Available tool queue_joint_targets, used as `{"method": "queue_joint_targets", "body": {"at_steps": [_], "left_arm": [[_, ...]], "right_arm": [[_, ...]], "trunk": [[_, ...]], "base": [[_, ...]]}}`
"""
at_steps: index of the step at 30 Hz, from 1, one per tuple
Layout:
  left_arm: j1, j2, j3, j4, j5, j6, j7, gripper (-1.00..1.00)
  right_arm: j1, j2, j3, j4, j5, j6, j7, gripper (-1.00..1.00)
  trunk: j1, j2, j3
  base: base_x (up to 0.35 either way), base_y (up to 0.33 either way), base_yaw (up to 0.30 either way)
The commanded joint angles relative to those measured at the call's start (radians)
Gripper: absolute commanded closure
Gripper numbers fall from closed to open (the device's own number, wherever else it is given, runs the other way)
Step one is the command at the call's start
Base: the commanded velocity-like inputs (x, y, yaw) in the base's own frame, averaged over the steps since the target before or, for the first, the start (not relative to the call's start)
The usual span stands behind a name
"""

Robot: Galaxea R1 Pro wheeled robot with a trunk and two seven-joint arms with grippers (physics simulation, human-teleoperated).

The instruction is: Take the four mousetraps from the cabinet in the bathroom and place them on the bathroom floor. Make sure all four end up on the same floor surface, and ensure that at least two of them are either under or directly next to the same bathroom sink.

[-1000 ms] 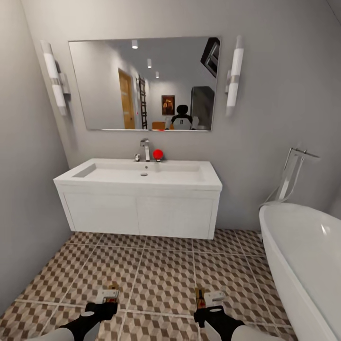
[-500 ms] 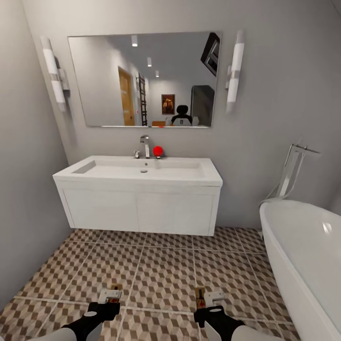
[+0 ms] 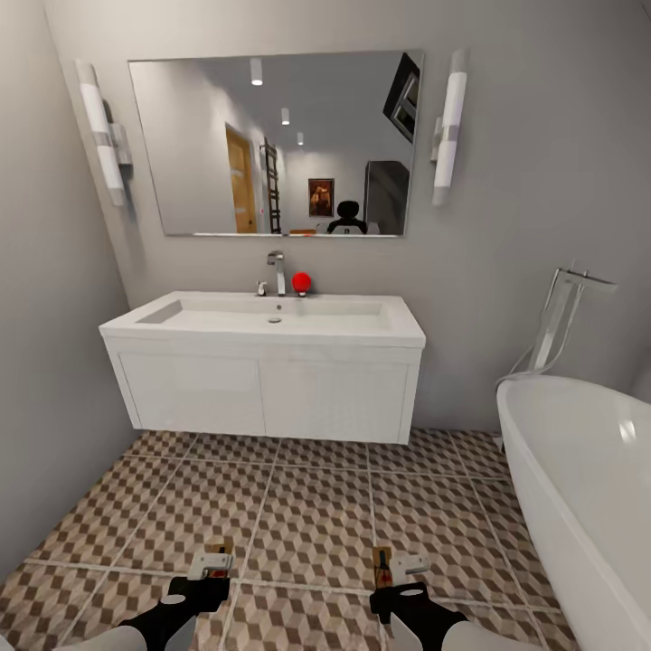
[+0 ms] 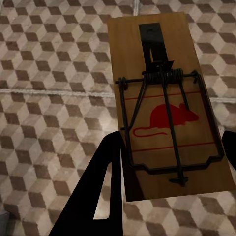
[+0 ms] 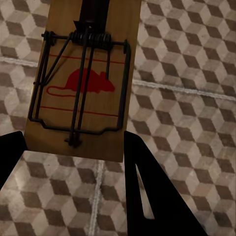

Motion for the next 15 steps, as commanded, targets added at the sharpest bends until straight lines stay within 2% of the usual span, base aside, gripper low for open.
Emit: {"method": "queue_joint_targets", "body": {"at_steps": [1,15], "left_arm": [[-0.001,0.0,-0.008,0.001,0.003,-0.003,0.006,1.0],[-0.001,0.001,-0.008,0.001,0.003,-0.003,0.005,1.0]], "right_arm": [[0.0,0.0,0.006,-0.001,0.001,0.004,-0.002,1.0],[0.0,0.0,0.005,-0.001,0.001,0.001,-0.002,1.0]], "trunk": [[0.004,-0.008,-0.004],[0.057,-0.106,-0.048]], "base": [[0.0,0.0,0.0],[0.0,0.0,0.0]]}}
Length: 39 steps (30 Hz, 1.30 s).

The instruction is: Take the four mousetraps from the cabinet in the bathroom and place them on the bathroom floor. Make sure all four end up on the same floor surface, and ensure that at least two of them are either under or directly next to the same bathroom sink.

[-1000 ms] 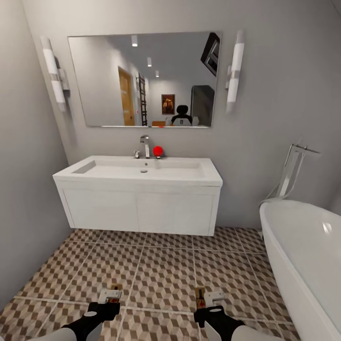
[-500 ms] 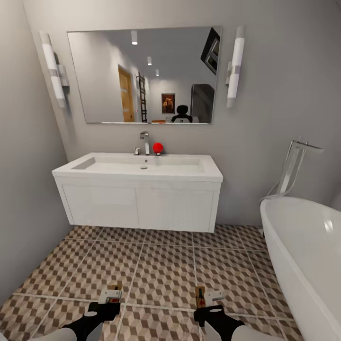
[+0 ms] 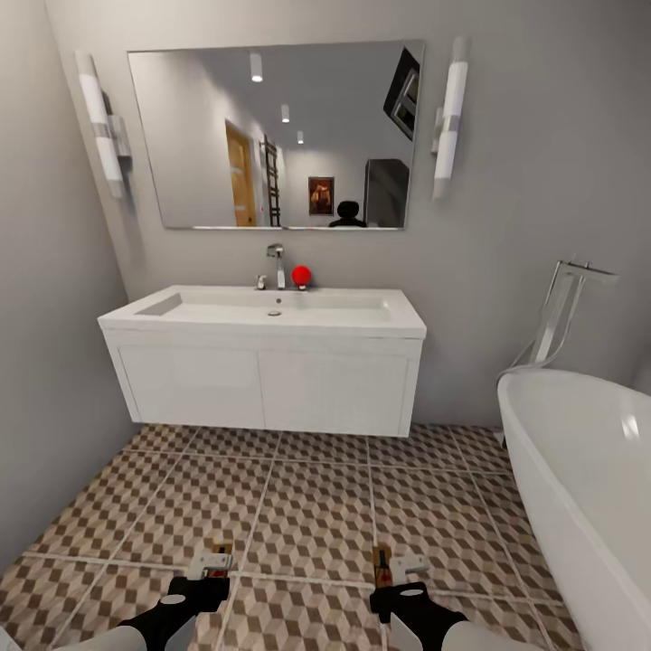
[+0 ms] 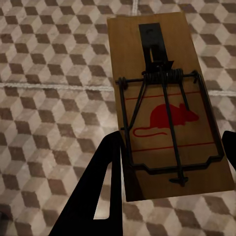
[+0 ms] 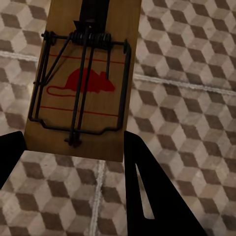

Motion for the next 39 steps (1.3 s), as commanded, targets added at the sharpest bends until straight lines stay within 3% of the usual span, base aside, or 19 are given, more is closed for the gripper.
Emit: {"method": "queue_joint_targets", "body": {"at_steps": [1,12,24,39], "left_arm": [[-0.001,0.0,-0.008,0.001,0.003,-0.003,0.006,1.0],[-0.001,0.0,-0.009,-0.005,-0.016,-0.003,0.005,1.0],[-0.001,-0.017,-0.01,-0.015,-0.09,-0.006,0.008,1.0],[-0.001,-0.018,-0.011,-0.015,-0.097,-0.012,0.009,1.0]], "right_arm": [[0.0,0.0,0.006,-0.001,0.001,0.005,-0.002,1.0],[0.0,0.0,0.007,0.01,0.0,0.003,-0.002,1.0],[0.0,0.0,0.006,0.042,-0.002,-0.015,-0.002,1.0],[0.0,0.0,0.006,0.045,-0.002,-0.017,-0.002,1.0]], "trunk": [[0.004,-0.008,-0.004],[0.046,-0.085,-0.039],[0.092,-0.169,-0.076],[0.149,-0.274,-0.123]], "base": [[0.0,0.0,0.0],[0.0,0.0,0.0],[0.0,0.0,0.0],[0.0,0.0,0.0]]}}
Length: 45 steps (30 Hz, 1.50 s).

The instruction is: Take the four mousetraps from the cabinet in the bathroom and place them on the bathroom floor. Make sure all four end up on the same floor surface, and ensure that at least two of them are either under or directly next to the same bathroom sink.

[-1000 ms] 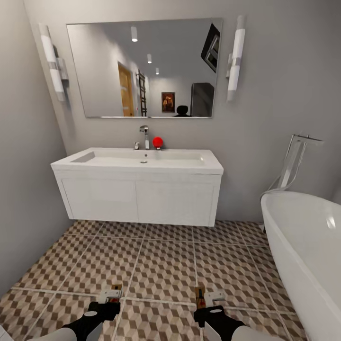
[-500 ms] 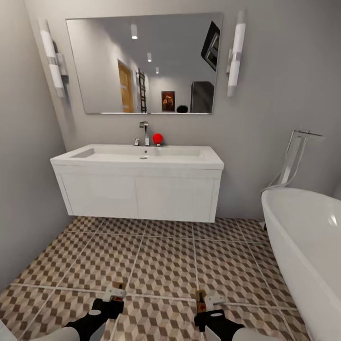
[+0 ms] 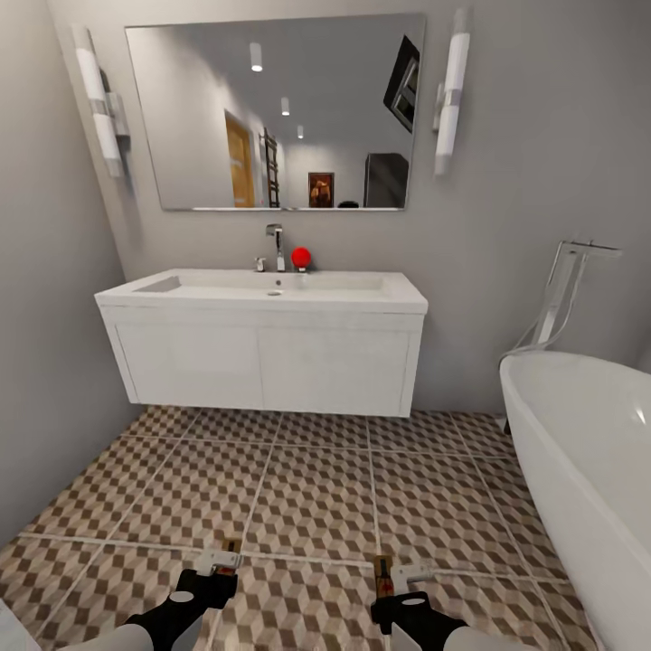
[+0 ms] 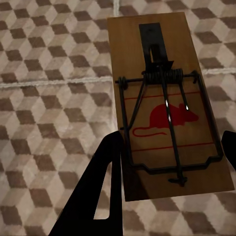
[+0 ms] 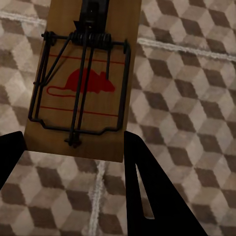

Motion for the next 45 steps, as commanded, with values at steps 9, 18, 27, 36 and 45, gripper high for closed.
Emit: {"method": "queue_joint_targets", "body": {"at_steps": [9,18,27,36,45], "left_arm": [[-0.001,0.0,-0.007,0.0,-0.007,-0.006,0.009,1.0],[-0.001,0.0,-0.007,0.0,-0.007,-0.01,0.012,1.0],[-0.001,0.0,-0.002,-0.016,-0.007,-0.01,0.018,1.0],[-0.001,0.0,-0.001,-0.026,-0.007,-0.008,0.019,1.0],[-0.001,0.0,-0.002,-0.028,-0.007,-0.009,0.022,1.0]], "right_arm": [[-0.001,0.0,0.006,0.002,0.001,0.002,-0.002,1.0],[-0.001,0.0,0.006,0.002,0.001,0.001,-0.002,1.0],[-0.001,0.0,0.006,0.002,0.001,0.001,-0.002,1.0],[-0.001,0.0,0.006,0.002,0.001,0.001,-0.002,1.0],[-0.001,0.0,0.006,0.002,0.001,0.001,-0.002,1.0]], "trunk": [[0.034,-0.064,-0.029],[0.042,-0.078,-0.036],[0.046,-0.085,-0.039],[0.057,-0.1,-0.072],[0.057,-0.101,-0.076]], "base": [[0.0,0.0,0.0],[0.0,0.0,0.0],[0.0,0.0,0.0],[0.0,0.0,0.0],[0.0,0.0,0.0]]}}
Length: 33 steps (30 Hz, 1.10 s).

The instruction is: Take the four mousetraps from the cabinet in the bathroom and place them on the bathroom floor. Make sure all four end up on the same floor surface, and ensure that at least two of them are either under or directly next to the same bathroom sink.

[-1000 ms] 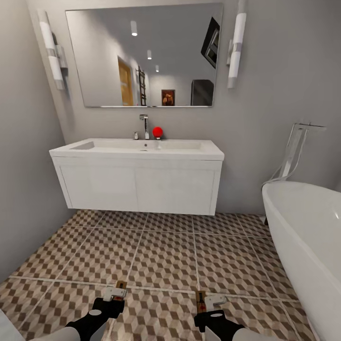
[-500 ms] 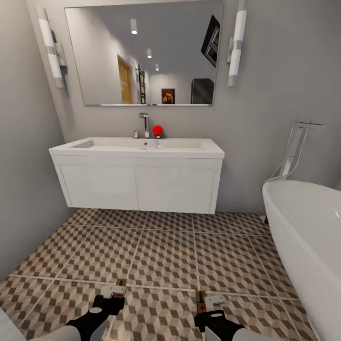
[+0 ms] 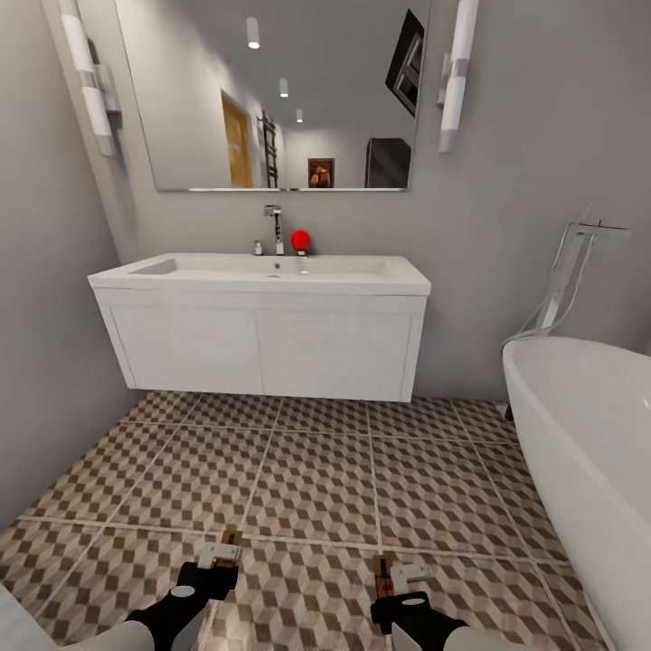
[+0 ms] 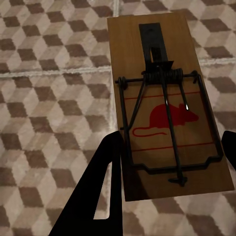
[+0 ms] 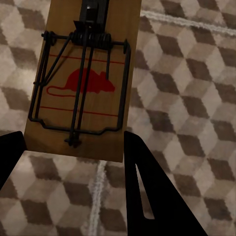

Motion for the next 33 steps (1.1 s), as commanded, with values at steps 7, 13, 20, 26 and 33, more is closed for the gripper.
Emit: {"method": "queue_joint_targets", "body": {"at_steps": [7,13,20,26,33], "left_arm": [[-0.001,0.0,-0.008,0.001,-0.007,-0.003,0.011,1.0],[-0.001,0.0,-0.009,0.0,-0.007,-0.004,0.01,1.0],[-0.001,0.0,-0.011,-0.001,-0.007,-0.005,0.01,1.0],[-0.001,0.0,-0.012,-0.001,-0.007,-0.005,0.01,1.0],[-0.001,0.0,-0.012,-0.001,-0.007,-0.004,0.01,1.0]], "right_arm": [[-0.001,0.0,0.006,0.002,0.001,0.003,-0.002,1.0],[-0.001,0.0,0.006,0.002,0.001,0.003,-0.002,1.0],[-0.001,0.0,0.006,0.002,0.0,0.003,-0.002,1.0],[-0.001,0.0,0.006,0.002,0.0,0.003,-0.002,1.0],[-0.001,0.0,0.006,0.002,0.0,0.003,-0.002,1.0]], "trunk": [[0.0,0.0,-0.001],[0.0,0.0,-0.001],[0.0,0.0,-0.001],[0.0,0.0,-0.001],[0.0,0.0,-0.001]], "base": [[0.006,0.0,0.0],[0.202,0.0,0.0],[0.306,0.0,0.0],[0.32,0.0,0.0],[0.322,0.0,0.0]]}}
